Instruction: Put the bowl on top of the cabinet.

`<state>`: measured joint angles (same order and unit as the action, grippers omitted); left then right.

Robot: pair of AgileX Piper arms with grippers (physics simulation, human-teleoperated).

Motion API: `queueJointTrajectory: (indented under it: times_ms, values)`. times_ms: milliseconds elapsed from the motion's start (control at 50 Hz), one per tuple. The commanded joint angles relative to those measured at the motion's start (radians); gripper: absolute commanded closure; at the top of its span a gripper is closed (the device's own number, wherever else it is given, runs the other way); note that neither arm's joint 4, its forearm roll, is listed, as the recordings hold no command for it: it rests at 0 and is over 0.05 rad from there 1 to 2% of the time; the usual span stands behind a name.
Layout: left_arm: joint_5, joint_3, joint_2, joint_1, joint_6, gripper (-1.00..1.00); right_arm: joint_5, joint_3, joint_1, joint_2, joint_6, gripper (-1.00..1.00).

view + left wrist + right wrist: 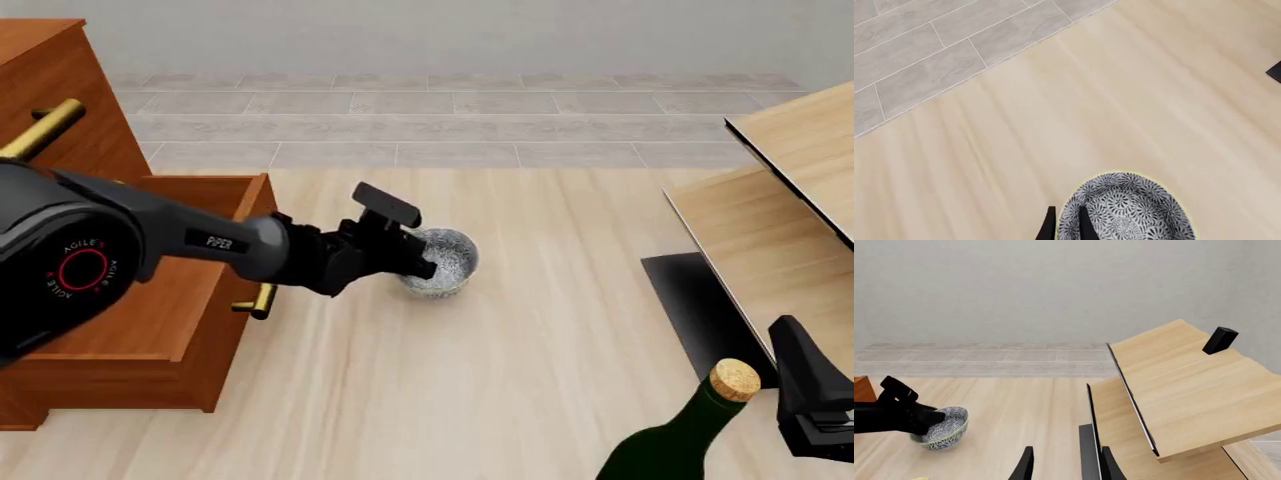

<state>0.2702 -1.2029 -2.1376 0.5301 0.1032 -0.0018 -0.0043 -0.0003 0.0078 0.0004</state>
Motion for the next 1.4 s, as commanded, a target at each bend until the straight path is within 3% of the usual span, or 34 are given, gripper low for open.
queueJointTrajectory:
  times_ms: [20, 260, 460, 720, 1080, 1400]
  values:
    - [0.027, 0.032, -0.002, -0.007, 0.012, 1.00, 0.000, 0.000, 0.000, 0.000, 0.000, -1.00]
    - [0.041, 0.052, 0.012, -0.017, -0.019, 1.00, 0.000, 0.000, 0.000, 0.000, 0.000, -1.00]
    - [0.049, 0.120, 0.118, -0.028, -0.055, 1.00, 0.000, 0.000, 0.000, 0.000, 0.000, -1.00]
    - [0.044, 0.207, 0.312, -0.030, -0.141, 1.00, 0.000, 0.000, 0.000, 0.000, 0.000, -1.00]
    - [-0.001, 0.310, 0.589, -0.009, -0.201, 1.00, 0.000, 0.000, 0.000, 0.000, 0.000, -1.00]
    - [-0.115, 0.339, 0.887, -0.107, -0.259, 1.00, 0.000, 0.000, 0.000, 0.000, 0.000, -1.00]
